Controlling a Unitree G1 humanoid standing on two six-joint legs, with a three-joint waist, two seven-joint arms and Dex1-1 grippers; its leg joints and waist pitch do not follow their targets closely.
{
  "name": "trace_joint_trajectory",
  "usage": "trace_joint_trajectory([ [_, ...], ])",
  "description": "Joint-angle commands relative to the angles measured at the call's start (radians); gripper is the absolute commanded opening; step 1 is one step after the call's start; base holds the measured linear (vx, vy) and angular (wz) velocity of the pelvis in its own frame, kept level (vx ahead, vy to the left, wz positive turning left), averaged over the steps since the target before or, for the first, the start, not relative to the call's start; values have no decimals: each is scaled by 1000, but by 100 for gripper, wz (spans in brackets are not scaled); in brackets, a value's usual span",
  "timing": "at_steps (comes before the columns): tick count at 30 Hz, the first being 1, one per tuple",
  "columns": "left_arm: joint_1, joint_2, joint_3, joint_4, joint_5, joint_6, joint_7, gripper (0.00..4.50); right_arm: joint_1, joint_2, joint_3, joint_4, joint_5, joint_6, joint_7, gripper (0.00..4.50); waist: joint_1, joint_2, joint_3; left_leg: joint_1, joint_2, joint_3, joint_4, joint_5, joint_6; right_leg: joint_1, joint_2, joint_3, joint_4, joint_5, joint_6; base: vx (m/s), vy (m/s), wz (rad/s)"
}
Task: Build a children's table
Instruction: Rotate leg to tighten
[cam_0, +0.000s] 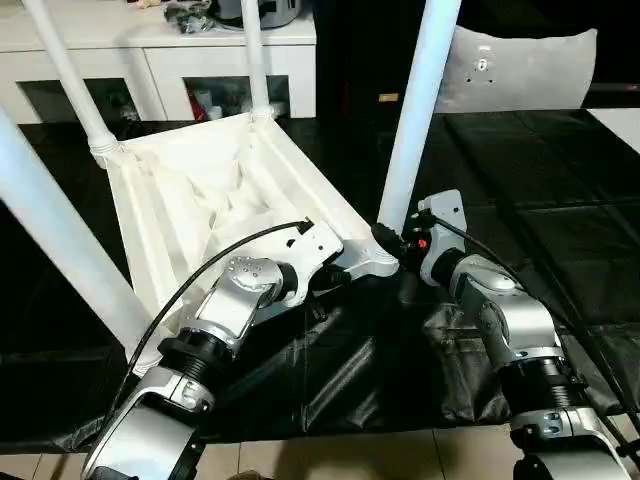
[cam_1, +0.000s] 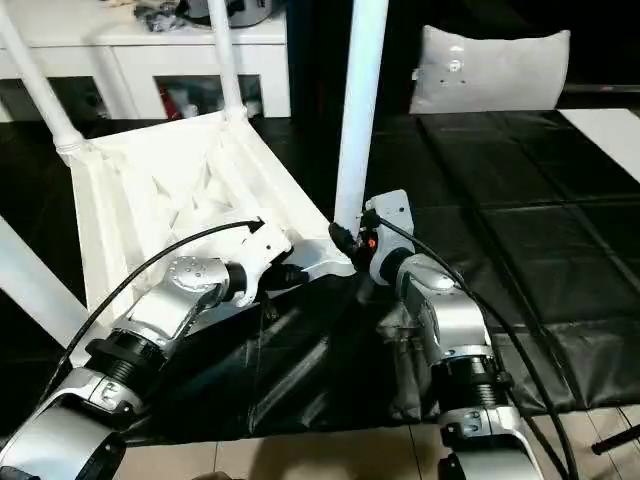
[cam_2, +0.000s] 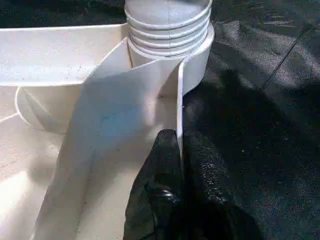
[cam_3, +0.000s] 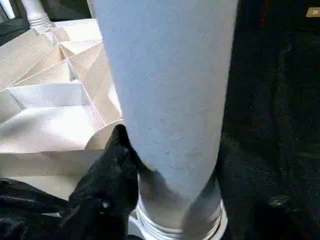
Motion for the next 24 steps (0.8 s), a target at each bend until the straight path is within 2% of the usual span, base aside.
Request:
trace_joint_trajectory([
  [1,-11,-24,-37,-13,-10,-61,-16,0,25,29,51,-8,33,6,59,286,8,-16,-56,8,65,-29,-65,-101,69,37,-95,49,-82,-64,-224,0,0,0],
  [4,-5,0,-45,-3,8,-85,-32,0,40,7,39,-22,48,-11,95,307,10,-14,-56,9,67,-30,-66,-118,62,37,-96,49,-86,-85,-218,0,0,0],
  [5,4,27,-46,11,23,-124,-60,0,59,-28,26,-44,57,-37,145,317,13,-14,-54,8,68,-31,-67,-119,66,38,-95,50,-86,-79,-210,0,0,0],
  [8,12,53,-51,16,29,-158,-87,0,75,-75,23,-62,66,-55,214,345,17,-15,-56,7,68,-30,-66,-111,70,39,-96,50,-83,-59,-210,0,0,0],
  [10,12,53,-51,16,29,-158,-87,0,75,-75,23,-62,66,-55,214,362,20,-14,-57,8,70,-29,-66,-100,72,39,-97,49,-79,-36,-221,0,0,0],
  [11,20,77,-58,13,27,-191,-125,0,83,-126,26,-66,66,-72,276,368,20,-20,-57,7,69,-29,-65,-101,76,39,-96,48,-80,-36,-222,0,0,0],
  [12,30,111,-71,5,21,-227,-186,0,88,-193,32,-67,61,-99,353,377,24,-19,-57,8,70,-30,-64,-103,77,41,-99,48,-81,-44,-220,0,0,0],
  [13,34,123,-78,5,21,-249,-210,0,88,-216,35,-66,60,-110,381,390,26,-19,-57,6,70,-29,-63,-102,82,42,-99,49,-81,-45,-217,0,0,0],
  [14,39,140,-89,2,18,-268,-247,0,90,-245,41,-70,61,-129,426,390,27,-16,-57,7,70,-28,-63,-107,85,38,-96,47,-80,-39,-221,0,0,0],
  [18,48,171,-107,-2,4,-315,-335,0,90,-300,58,-66,65,-175,527,390,26,-19,-55,7,72,-28,-64,-119,88,38,-97,46,-80,-59,-225,0,0,0],
  [21,49,188,-115,-6,-12,-335,-409,0,88,-333,72,-56,70,-207,616,390,36,-20,-56,9,76,-26,-63,-113,93,36,-97,46,-78,-54,-235,0,0,0],
  [22,49,191,-116,-7,-13,-338,-418,0,88,-337,75,-56,71,-209,629,376,37,-19,-56,8,76,-26,-63,-105,95,35,-96,45,-76,-45,-236,0,0,0],
  [24,45,220,-143,-11,-20,-364,-515,0,82,-376,113,-55,97,-212,768,376,50,-18,-59,11,77,-25,-61,-96,106,34,-97,44,-72,-17,-243,0,0,0],
])
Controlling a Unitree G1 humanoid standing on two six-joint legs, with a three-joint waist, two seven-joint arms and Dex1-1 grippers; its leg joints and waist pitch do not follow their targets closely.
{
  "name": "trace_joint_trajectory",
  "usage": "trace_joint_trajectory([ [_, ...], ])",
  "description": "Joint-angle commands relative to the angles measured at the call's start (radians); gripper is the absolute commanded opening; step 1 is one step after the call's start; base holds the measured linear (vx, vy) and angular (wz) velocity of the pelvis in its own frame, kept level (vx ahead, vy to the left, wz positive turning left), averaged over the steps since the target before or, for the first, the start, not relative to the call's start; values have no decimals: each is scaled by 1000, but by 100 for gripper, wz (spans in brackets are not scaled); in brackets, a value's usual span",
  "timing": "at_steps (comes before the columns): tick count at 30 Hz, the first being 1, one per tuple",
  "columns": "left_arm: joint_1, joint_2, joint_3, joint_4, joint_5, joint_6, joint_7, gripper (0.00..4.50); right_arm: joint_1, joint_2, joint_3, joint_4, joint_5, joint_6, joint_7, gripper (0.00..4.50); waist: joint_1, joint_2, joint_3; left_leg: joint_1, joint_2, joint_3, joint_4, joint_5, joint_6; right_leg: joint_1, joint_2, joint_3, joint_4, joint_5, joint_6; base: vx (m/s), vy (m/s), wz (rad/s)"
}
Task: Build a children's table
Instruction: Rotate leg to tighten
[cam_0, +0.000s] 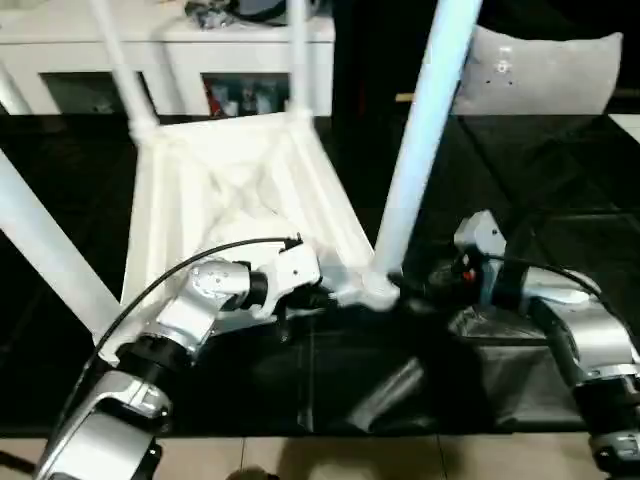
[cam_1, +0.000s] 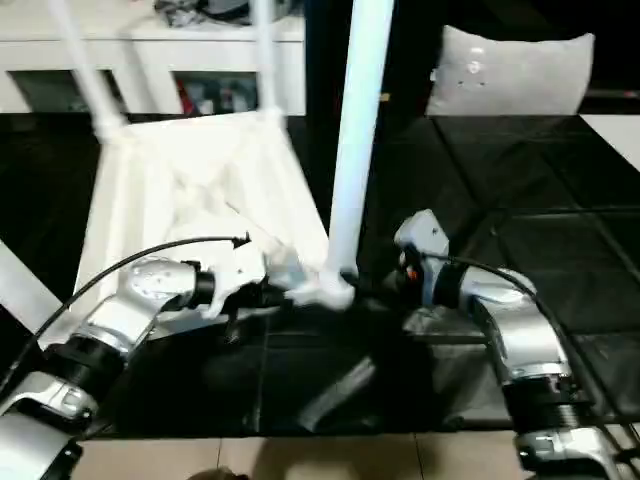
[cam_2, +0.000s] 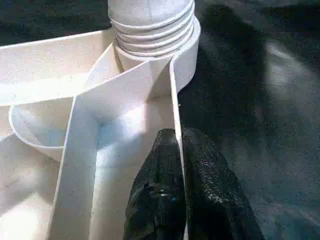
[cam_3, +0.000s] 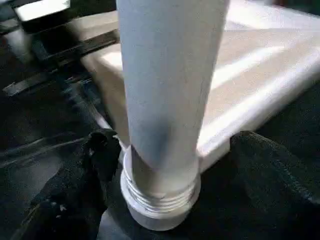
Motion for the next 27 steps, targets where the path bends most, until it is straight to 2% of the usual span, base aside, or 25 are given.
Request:
trace_joint_trajectory([
  [1,5,22,-74,-16,10,-38,-130,0,-8,-31,37,-7,30,-4,127,376,2,-17,-61,13,77,-25,-60,-92,112,37,-97,48,-67,-1,-247,0,0,0],
  [2,4,25,-79,-16,10,-42,-144,0,-10,-35,42,-5,35,-3,146,347,3,-16,-61,13,77,-24,-60,-88,115,36,-97,47,-66,5,-248,0,0,0],
  [6,2,39,-100,-25,10,-60,-199,0,-23,-31,52,14,46,-3,188,328,11,-17,-61,15,80,-25,-61,-93,110,33,-99,46,-66,-14,-251,0,0,0],
  [13,-5,42,-106,-23,10,-69,-234,0,-15,-32,71,-10,76,23,248,263,19,-17,-62,16,80,-25,-62,-101,98,33,-101,46,-66,-24,-249,0,0,0],
  [20,-10,39,-101,-8,-2,-73,-259,0,-3,-23,82,-3,95,53,288,203,20,-17,-67,12,78,-25,-57,-63,110,34,-98,44,-58,38,-253,0,0,0],
  [23,3,16,-66,-41,-51,5,-248,0,18,1,74,-41,135,100,266,195,20,-15,-67,11,79,-25,-57,-63,114,33,-99,43,-57,41,-257,0,0,0],
  [25,5,11,-60,-48,-55,22,-238,0,24,4,74,-52,137,106,256,194,21,-16,-66,11,78,-26,-56,-62,114,32,-98,44,-57,40,-258,0,0,0],
  [26,3,-9,-42,-63,-46,87,-170,0,29,35,74,-74,111,170,141,194,19,-15,-65,10,79,-26,-58,-62,111,32,-97,44,-58,34,-256,0,0,0],
  [27,3,-11,-41,-64,-46,92,-164,0,28,38,73,-75,108,175,130,194,18,-16,-61,12,79,-27,-61,-75,102,29,-96,44,-62,1,-252,0,0,0],
])
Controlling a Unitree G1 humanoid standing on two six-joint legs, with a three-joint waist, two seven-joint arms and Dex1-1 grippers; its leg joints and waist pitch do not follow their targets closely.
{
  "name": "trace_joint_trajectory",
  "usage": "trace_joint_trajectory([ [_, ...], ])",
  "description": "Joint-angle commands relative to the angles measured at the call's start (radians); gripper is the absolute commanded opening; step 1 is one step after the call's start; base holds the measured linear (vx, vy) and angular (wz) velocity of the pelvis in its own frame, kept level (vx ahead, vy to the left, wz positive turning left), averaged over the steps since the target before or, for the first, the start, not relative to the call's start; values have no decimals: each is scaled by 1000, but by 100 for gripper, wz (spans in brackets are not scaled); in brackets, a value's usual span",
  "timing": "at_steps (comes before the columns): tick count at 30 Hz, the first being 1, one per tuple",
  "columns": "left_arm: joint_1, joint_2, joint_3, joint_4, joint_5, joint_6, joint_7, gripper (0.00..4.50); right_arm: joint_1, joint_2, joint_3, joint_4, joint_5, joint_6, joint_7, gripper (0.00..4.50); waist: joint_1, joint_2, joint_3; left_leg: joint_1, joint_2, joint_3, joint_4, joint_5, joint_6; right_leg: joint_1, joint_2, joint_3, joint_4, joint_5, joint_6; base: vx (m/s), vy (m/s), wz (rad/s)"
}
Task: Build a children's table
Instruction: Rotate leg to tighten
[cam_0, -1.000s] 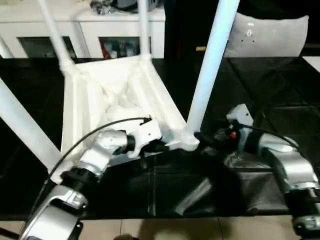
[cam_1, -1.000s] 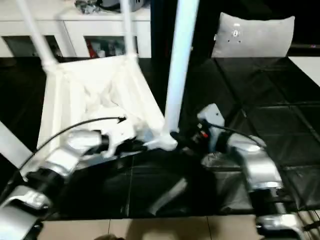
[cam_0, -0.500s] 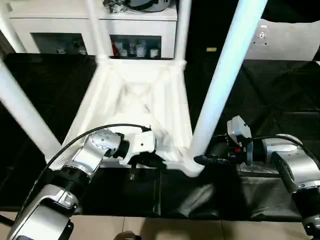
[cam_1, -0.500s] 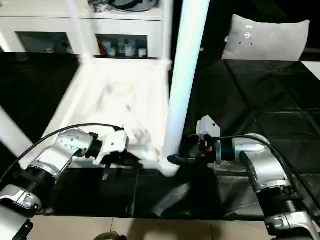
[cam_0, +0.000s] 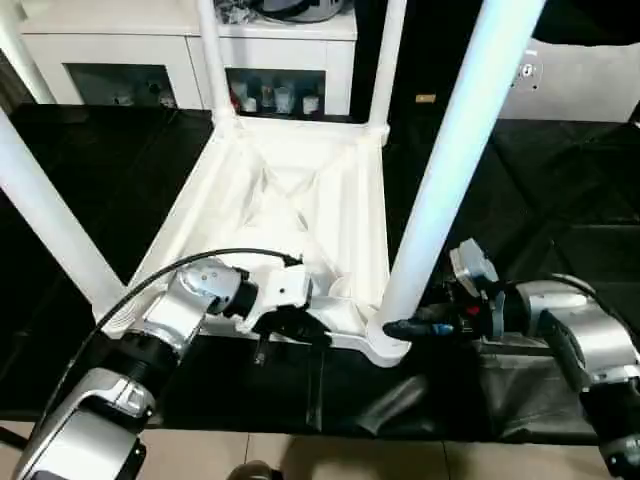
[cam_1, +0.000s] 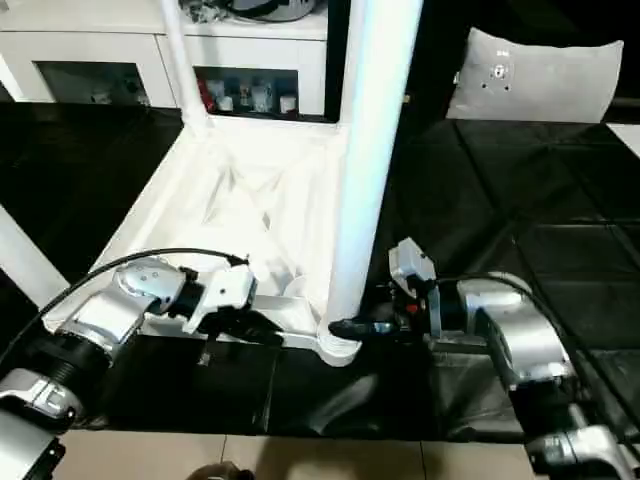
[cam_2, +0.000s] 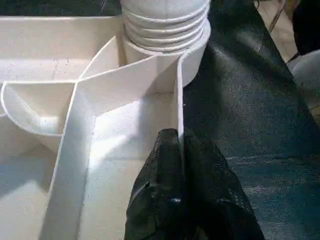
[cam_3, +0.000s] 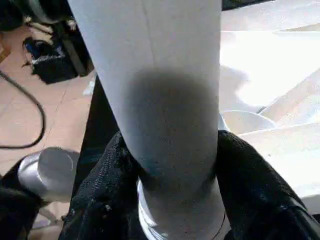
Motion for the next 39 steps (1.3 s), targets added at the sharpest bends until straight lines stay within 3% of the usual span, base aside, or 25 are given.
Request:
trace_joint_trajectory([
  [1,4,-55,-10,-29,-4,53,55,0,-6,50,18,-20,-11,65,-108,193,-7,-12,-58,19,76,-26,-66,-89,88,37,-96,45,-70,-25,-251,0,0,0],
  [3,-4,-95,14,-33,-10,126,127,0,-23,112,4,2,-58,76,-257,193,-19,-14,-52,23,73,-29,-73,-154,40,34,-101,47,-86,-172,-233,0,0,0],
  [4,-6,-113,22,-38,-12,155,160,0,-33,140,-3,13,-80,90,-327,193,-30,-15,-50,19,70,-32,-77,-173,18,36,-99,47,-89,-225,-219,0,0,0],
  [6,-13,-147,37,-36,-11,187,225,0,-50,185,-16,33,-108,116,-433,193,-49,-14,-49,16,68,-36,-81,-193,0,39,-99,47,-94,-274,-199,0,0,0],
  [9,-28,-215,64,-29,7,238,370,0,-78,260,-40,64,-160,138,-618,192,-74,-15,-48,20,64,-35,-78,-212,-7,32,-96,50,-100,-292,-195,0,0,0],
  [11,-36,-251,77,-25,31,271,461,0,-94,305,-56,83,-180,147,-724,192,-78,-13,-49,19,60,-33,-75,-198,0,32,-95,53,-105,-300,-186,0,0,0],
  [13,-40,-272,81,-25,58,290,524,0,-105,342,-81,101,-183,160,-798,192,-76,-16,-52,18,60,-31,-74,-175,14,34,-93,54,-104,-267,-179,0,0,0],
  [14,-41,-281,83,-26,68,296,546,0,-109,356,-90,110,-187,146,-821,192,-76,-13,-54,15,61,-32,-74,-151,21,36,-92,53,-98,-216,-189,0,0,0],
  [17,-41,-285,82,-33,77,293,554,0,-91,356,-70,95,-194,55,-774,261,-72,-15,-59,14,62,-29,-70,-109,46,41,-92,52,-90,-96,-209,0,0,0],
  [20,-34,-254,68,-38,94,259,535,0,-67,347,-85,60,-158,56,-720,295,-69,-12,-60,12,64,-28,-68,-74,84,42,-91,50,-82,0,-228,0,0,0],
  [25,-16,-192,39,-37,127,198,487,0,-42,283,-101,32,-125,2,-621,336,-64,-10,-61,12,68,-30,-68,-87,93,44,-93,48,-80,11,-236,0,0,0],
  [27,-10,-159,38,-25,123,153,437,0,-30,221,-105,33,-114,-62,-522,354,-58,-10,-63,14,70,-29,-66,-85,98,46,-95,48,-78,32,-238,0,0,0],
  [30,-8,-135,34,-10,119,103,397,0,-29,180,-115,36,-97,-76,-454,377,-51,-11,-61,13,68,-27,-65,-87,109,44,-94,47,-78,38,-243,0,0,0],
  [34,0,-83,2,2,114,13,294,0,-15,94,-86,25,-96,-112,-306,377,-44,-8,-60,16,74,-27,-67,-103,101,42,-94,47,-77,11,-241,0,0,0],
  [39,11,-32,-31,-12,71,-58,109,0,-12,5,-47,46,-75,-136,-113,377,-21,-10,-63,19,76,-24,-63,-94,108,40,-94,45,-71,29,-250,0,0,0],
])
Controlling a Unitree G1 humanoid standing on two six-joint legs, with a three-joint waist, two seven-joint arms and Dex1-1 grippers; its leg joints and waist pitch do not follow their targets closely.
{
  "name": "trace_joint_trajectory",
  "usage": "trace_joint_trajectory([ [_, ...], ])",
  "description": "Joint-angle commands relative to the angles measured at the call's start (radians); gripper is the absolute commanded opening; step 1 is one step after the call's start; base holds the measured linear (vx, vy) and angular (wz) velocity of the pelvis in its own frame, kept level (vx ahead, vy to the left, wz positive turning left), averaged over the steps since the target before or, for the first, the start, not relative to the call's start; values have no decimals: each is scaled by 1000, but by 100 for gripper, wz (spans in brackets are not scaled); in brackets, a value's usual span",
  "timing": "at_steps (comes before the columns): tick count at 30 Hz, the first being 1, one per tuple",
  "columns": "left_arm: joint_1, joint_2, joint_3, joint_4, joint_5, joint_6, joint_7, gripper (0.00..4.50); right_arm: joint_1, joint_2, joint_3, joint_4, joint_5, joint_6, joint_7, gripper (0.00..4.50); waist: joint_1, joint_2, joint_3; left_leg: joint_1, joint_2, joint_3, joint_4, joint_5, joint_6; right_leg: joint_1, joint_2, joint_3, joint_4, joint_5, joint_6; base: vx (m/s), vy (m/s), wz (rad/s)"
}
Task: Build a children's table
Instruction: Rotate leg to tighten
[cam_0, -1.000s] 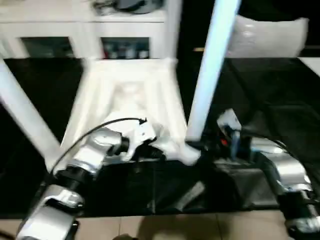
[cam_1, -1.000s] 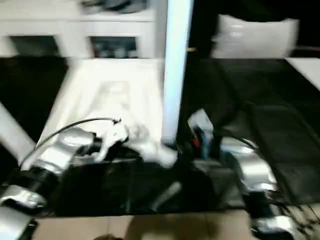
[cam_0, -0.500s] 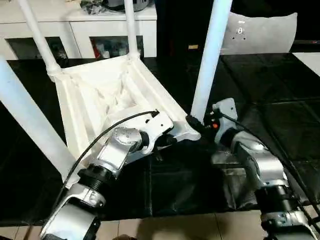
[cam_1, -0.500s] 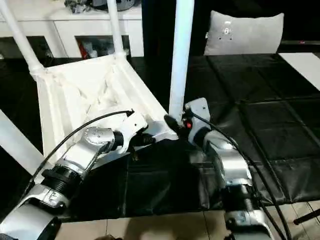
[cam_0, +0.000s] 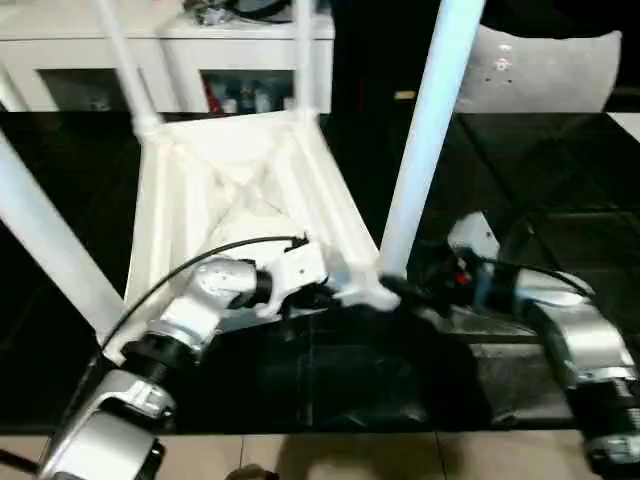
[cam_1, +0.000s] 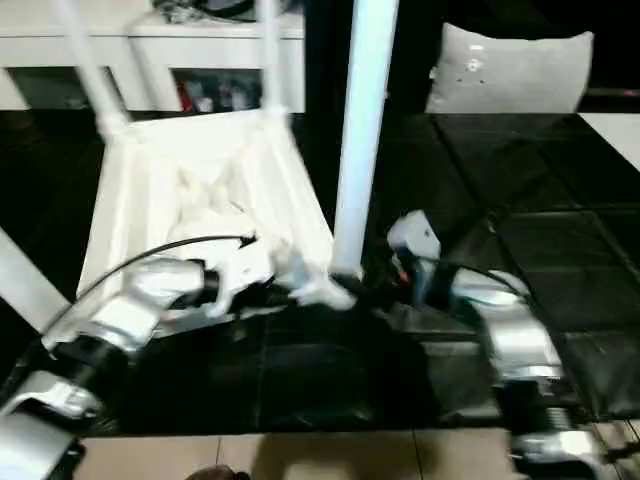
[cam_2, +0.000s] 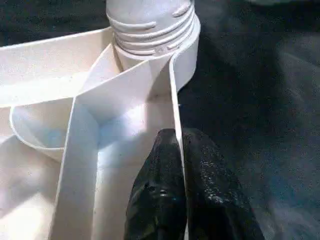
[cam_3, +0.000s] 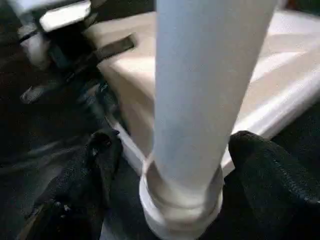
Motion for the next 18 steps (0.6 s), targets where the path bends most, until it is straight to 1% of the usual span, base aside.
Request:
trace_joint_trajectory([
  [1,11,3,-56,-19,-5,-33,-103,0,0,-18,17,-1,19,0,73,351,1,-11,-63,21,75,-24,-59,-99,111,43,-95,46,-63,22,-251,0,0,0],
  [2,14,15,-67,-28,-16,-45,-154,0,-3,-35,30,3,26,7,124,343,4,-10,-63,21,76,-24,-59,-99,113,43,-95,45,-63,21,-253,0,0,0],
  [4,14,28,-81,-29,-20,-60,-199,0,-7,-51,45,10,32,7,169,343,10,-10,-63,22,77,-25,-59,-100,112,41,-96,45,-63,12,-254,0,0,0],
  [6,13,34,-87,-26,-20,-67,-212,0,-9,-57,52,13,34,5,185,308,18,-9,-63,25,79,-24,-60,-113,105,39,-97,46,-65,-10,-252,0,0,0],
  [9,7,52,-108,-15,-8,-99,-253,0,-18,-60,65,28,38,-7,222,296,21,-12,-62,23,78,-24,-61,-117,98,39,-99,46,-66,-25,-251,0,0,0],
  [10,5,56,-113,-12,-4,-105,-260,0,-19,-60,67,29,42,-4,231,265,20,-12,-61,23,77,-25,-62,-124,93,40,-99,45,-67,-38,-249,0,0,0],
  [11,5,56,-113,-12,-4,-105,-260,0,-19,-60,67,29,42,-4,231,265,20,-13,-61,22,77,-25,-63,-128,90,41,-99,45,-68,-49,-245,0,0,0],
  [13,0,62,-119,-3,2,-122,-284,0,-20,-58,79,21,58,25,278,256,19,-15,-61,22,76,-25,-62,-127,89,41,-98,45,-68,-58,-242,0,0,0],
  [15,-6,60,-118,6,1,-126,-289,0,-16,-62,88,8,72,45,301,228,19,-14,-61,22,76,-25,-62,-123,91,40,-98,45,-69,-61,-241,0,0,0],
  [17,-10,60,-117,15,0,-133,-292,0,-13,-62,93,2,80,53,312,214,21,-15,-62,22,76,-25,-61,-118,92,41,-98,46,-69,-58,-240,0,0,0],
  [18,-11,59,-116,18,-1,-133,-291,0,-12,-61,94,3,81,54,314,209,21,-15,-63,23,77,-25,-61,-109,93,39,-97,45,-65,-42,-241,0,0,0],
])
